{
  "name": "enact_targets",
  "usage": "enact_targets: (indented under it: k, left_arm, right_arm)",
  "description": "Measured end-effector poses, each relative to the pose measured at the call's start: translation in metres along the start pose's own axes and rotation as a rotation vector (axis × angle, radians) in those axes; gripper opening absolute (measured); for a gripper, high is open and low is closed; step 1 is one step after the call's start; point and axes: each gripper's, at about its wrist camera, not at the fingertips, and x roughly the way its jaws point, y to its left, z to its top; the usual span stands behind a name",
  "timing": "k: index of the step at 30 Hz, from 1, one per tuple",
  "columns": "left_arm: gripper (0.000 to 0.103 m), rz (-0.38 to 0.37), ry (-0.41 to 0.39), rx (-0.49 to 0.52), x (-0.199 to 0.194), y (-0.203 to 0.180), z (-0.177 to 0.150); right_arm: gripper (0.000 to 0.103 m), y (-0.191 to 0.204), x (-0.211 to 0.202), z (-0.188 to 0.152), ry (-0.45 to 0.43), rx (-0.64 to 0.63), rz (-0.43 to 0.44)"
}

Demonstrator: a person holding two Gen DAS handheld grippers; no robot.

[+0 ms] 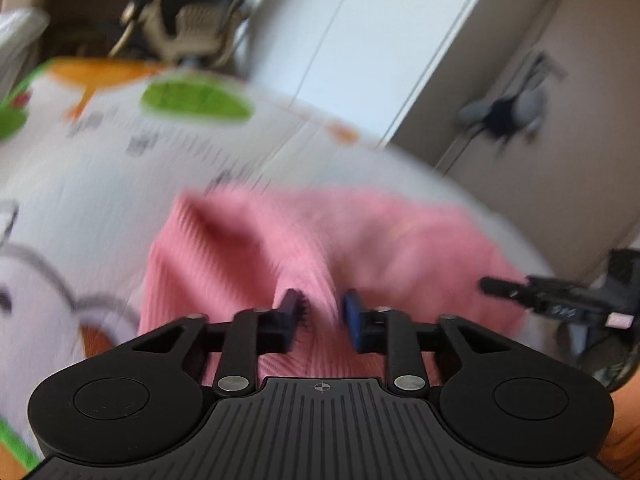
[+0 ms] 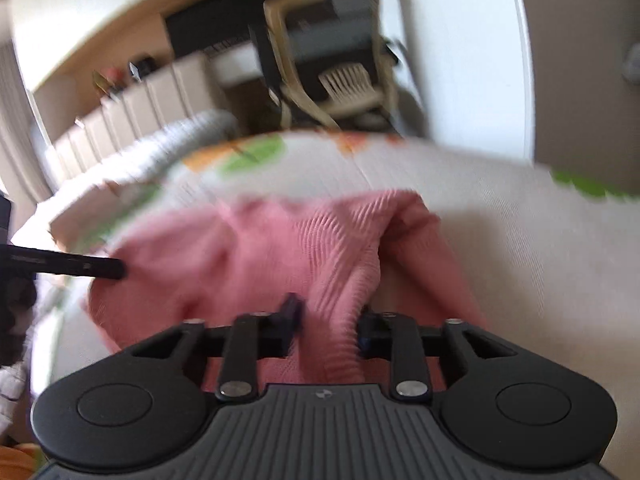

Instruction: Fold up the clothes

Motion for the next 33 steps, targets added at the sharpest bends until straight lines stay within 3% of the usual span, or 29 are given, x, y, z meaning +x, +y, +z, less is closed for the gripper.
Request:
enact_targets:
  k: [2, 4, 7, 9, 15, 17, 19, 21, 23, 25, 31, 33]
  left_arm:
    - [0.046, -0.045, 0.006, -0.044, 0.001, 0.01, 0.0]
    - [0.074, -0.118, -0.028, -0.097, -0.006, 0.021, 0.008]
    - [0.082, -0.206, -0.087, -0.178, -0.009, 0.037, 0.025]
    - [0.088, -0.224, -0.087, -0.238, 0.002, 0.048, 0.038]
    - [0.092, -0.264, 0.059, -0.391, 0.072, 0.065, 0.062]
    - [0.09, -0.244, 0.008, -0.38, 0.07, 0.062, 0.077]
    - [0.086, -0.285, -0.1, -0.4, 0.053, 0.068, 0.093]
    - [0.09, -0.285, -0.199, -0.412, 0.031, 0.076, 0.107]
    - [0.093, -0.17, -0.27, -0.318, 0.007, 0.076, 0.119]
    - [0.093, -0.143, -0.282, -0.298, -0.009, 0.081, 0.122]
    - [0.094, -0.238, -0.175, -0.193, -0.01, 0.057, 0.088]
    - [0.094, -0.293, -0.125, -0.111, 0.002, 0.037, 0.071]
  right_arm:
    - [0.049, -0.006, -0.002, -0.002, 0.0, 0.017, -0.004]
    - [0.051, -0.011, -0.013, 0.005, -0.025, 0.019, -0.011]
    - [0.054, -0.011, -0.029, 0.02, -0.092, 0.003, -0.038]
    - [0.056, -0.007, -0.035, 0.029, -0.141, 0.004, -0.025]
    - [0.057, 0.026, 0.013, 0.028, -0.098, -0.005, 0.13]
    - [0.058, 0.036, 0.037, 0.019, -0.054, -0.034, 0.114]
    - [0.058, 0.045, 0.049, 0.01, -0.048, -0.086, 0.078]
    - [0.061, 0.048, 0.049, 0.009, -0.048, -0.104, 0.073]
    - [0.062, 0.049, 0.049, 0.008, -0.046, -0.109, 0.069]
    - [0.064, 0.05, 0.049, 0.007, -0.045, -0.116, 0.065]
    - [0.069, 0.051, 0.052, 0.007, -0.041, -0.134, 0.066]
    - [0.069, 0.051, 0.052, 0.007, -0.04, -0.138, 0.061]
